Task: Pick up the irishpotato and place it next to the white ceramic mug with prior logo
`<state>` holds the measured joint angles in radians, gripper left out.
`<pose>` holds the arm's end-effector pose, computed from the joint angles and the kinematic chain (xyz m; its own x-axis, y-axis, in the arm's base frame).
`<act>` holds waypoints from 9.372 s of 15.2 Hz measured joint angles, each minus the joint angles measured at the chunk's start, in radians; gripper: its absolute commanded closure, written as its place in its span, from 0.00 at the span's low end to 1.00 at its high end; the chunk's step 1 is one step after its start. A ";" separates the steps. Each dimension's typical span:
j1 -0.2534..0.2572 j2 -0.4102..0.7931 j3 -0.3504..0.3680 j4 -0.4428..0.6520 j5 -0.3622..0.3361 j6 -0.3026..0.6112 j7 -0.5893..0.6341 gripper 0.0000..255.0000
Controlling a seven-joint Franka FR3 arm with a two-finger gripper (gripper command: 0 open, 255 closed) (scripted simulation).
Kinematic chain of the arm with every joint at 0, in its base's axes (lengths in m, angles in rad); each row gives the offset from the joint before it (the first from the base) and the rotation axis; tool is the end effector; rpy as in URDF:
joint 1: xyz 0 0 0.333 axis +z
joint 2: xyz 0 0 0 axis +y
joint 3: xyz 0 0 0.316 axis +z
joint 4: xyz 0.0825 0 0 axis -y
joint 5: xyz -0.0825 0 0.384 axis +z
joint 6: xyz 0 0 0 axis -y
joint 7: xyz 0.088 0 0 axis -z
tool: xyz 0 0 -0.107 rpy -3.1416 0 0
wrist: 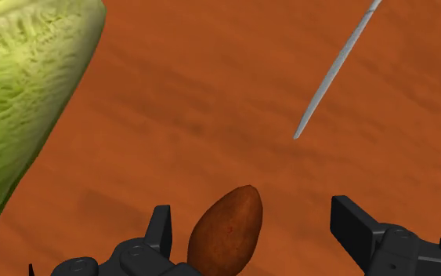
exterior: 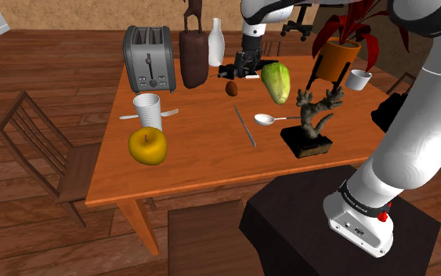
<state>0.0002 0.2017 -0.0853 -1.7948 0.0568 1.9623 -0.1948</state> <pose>0.6105 -0.0456 0.4331 0.9957 0.0890 -0.0263 0.0879 -0.9953 -0.0405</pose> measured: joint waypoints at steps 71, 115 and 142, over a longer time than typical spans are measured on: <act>-0.106 0.091 -0.038 0.257 0.037 -0.224 -0.116 1.00; -0.624 -0.044 -0.507 0.039 -0.011 -0.172 -1.098 1.00; -0.665 0.095 -0.491 -0.146 0.078 0.131 -1.175 1.00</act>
<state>-0.6652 0.2971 -0.5765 -1.9409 0.1350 2.0935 -1.3702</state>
